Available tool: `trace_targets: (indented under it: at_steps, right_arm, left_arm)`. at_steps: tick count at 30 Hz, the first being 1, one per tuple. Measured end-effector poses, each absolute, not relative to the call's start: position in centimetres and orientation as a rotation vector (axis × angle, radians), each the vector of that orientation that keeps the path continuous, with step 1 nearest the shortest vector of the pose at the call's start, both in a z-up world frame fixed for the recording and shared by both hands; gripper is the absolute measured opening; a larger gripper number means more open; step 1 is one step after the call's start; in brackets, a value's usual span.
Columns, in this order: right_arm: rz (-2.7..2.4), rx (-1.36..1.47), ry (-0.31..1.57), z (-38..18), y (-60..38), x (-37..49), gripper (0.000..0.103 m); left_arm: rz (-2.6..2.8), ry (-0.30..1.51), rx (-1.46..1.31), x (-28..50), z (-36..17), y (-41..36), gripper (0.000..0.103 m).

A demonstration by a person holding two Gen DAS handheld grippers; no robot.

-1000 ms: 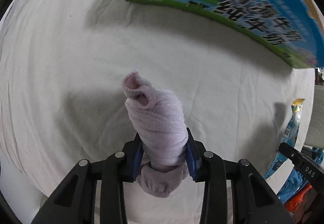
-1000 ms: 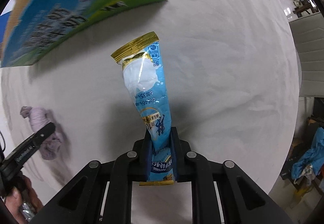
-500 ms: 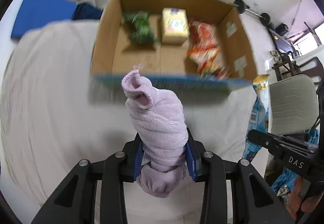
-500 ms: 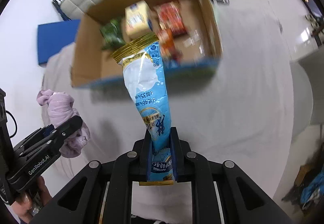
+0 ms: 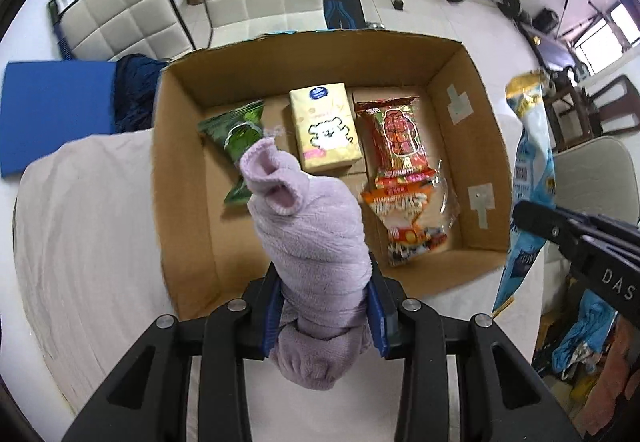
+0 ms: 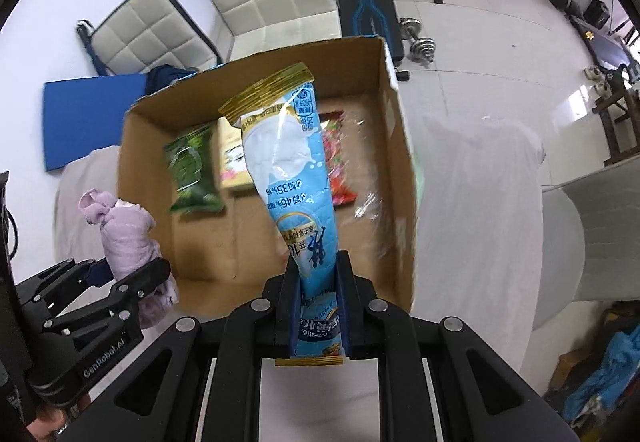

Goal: Organize soft objects
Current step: 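Place the sock and wrapper into the box and open both tools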

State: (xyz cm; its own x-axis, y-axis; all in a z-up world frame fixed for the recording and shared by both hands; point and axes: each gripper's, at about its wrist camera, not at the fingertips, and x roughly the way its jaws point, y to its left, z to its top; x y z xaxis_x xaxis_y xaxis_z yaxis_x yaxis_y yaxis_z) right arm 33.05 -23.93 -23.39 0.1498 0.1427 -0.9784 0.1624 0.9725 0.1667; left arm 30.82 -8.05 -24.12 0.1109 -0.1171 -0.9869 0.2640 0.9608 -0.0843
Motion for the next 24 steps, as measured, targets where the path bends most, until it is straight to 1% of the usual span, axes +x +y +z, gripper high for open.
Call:
trace_targets:
  at_steps: [5, 11, 12, 15, 17, 18, 19, 22, 24]
  right_arm:
    - [-0.055, 0.213, 1.471, -26.5, -24.9, 35.2, 0.016]
    - [-0.083, 0.182, 1.535, -30.4, -25.4, 35.6, 0.016]
    - [-0.082, 0.181, 1.540, -30.9, -25.4, 35.7, 0.017]
    - [-0.087, 0.166, 1.573, -32.3, -25.4, 35.9, 0.022]
    - [-0.092, 0.172, 1.577, -32.6, -25.6, 35.9, 0.042]
    - [-0.091, 0.175, 1.569, -32.6, -25.7, 35.8, 0.046]
    - [-0.086, 0.180, 1.564, -32.5, -25.7, 35.8, 0.048]
    - [-0.085, 0.170, 1.559, -32.4, -25.5, 35.8, 0.048]
    - [-0.078, 0.173, 1.559, -32.3, -25.4, 35.8, 0.048]
  left_arm:
    - [-0.308, 1.505, 0.153, 33.4, -26.9, -9.4, 0.033]
    - [-0.313, 1.583, 0.154, 34.9, -30.7, -10.0, 0.034]
    - [-0.313, 1.592, 0.155, 35.1, -31.3, -10.1, 0.036]
    - [-0.285, 1.640, 0.158, 35.6, -32.7, -10.0, 0.038]
    - [-0.262, 1.661, 0.152, 35.8, -33.3, -9.7, 0.038]
    - [-0.261, 1.658, 0.142, 35.9, -33.4, -9.6, 0.038]
    - [-0.255, 1.652, 0.132, 36.0, -33.3, -9.4, 0.039]
    - [-0.253, 1.639, 0.109, 36.1, -32.9, -9.0, 0.047]
    - [-0.242, 1.618, 0.107, 36.0, -32.4, -8.8, 0.047]
